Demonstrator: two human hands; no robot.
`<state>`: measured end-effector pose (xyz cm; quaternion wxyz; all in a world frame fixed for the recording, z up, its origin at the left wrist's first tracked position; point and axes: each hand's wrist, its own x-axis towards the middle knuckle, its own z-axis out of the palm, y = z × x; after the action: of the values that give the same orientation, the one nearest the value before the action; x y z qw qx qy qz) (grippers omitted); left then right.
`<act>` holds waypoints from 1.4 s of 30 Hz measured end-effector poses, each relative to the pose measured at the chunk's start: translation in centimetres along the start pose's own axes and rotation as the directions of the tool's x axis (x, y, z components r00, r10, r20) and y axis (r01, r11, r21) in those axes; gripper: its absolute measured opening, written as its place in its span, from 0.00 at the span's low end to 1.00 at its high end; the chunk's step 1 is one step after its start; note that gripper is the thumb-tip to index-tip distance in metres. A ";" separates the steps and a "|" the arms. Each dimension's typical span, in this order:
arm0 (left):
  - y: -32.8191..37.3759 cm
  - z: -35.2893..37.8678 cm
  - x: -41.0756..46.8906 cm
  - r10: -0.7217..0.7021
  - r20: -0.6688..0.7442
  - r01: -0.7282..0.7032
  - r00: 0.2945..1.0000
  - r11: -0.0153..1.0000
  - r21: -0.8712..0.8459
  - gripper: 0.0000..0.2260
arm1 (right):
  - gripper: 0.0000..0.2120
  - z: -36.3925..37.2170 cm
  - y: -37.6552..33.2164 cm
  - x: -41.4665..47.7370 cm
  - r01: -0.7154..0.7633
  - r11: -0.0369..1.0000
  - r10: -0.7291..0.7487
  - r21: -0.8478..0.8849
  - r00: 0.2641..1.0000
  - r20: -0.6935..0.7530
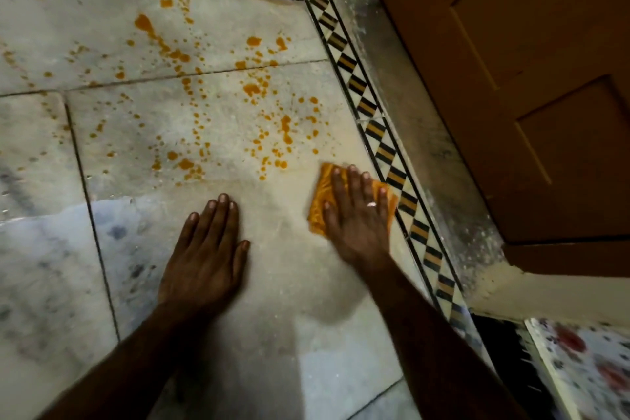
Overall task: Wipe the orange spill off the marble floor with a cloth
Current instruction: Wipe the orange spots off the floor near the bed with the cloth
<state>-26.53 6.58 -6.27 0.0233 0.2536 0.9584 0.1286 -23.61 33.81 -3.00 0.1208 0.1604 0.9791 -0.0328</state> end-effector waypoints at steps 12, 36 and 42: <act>-0.4 0.1 -0.1 -0.034 0.001 0.034 0.999 0.999 -0.031 0.29 | 0.33 4.5 -5.5 -15.5 0.040 0.998 -0.044 -0.049 0.996 -0.078; -4.2 -0.6 0.7 -0.104 -0.130 0.105 0.986 0.995 0.000 0.27 | 0.32 2.2 -11.4 -2.9 0.299 0.952 -0.307 -0.072 0.935 -0.176; -4.5 -0.7 0.7 -0.102 -0.122 0.102 0.987 0.995 -0.005 0.28 | 0.31 0.5 -10.0 4.9 0.192 0.980 -0.198 -0.058 0.969 -0.145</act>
<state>-29.37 3.00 -6.76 -0.0289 0.1961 0.9698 0.1419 -31.16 25.81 -4.47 0.0467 0.0627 0.9969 -0.0112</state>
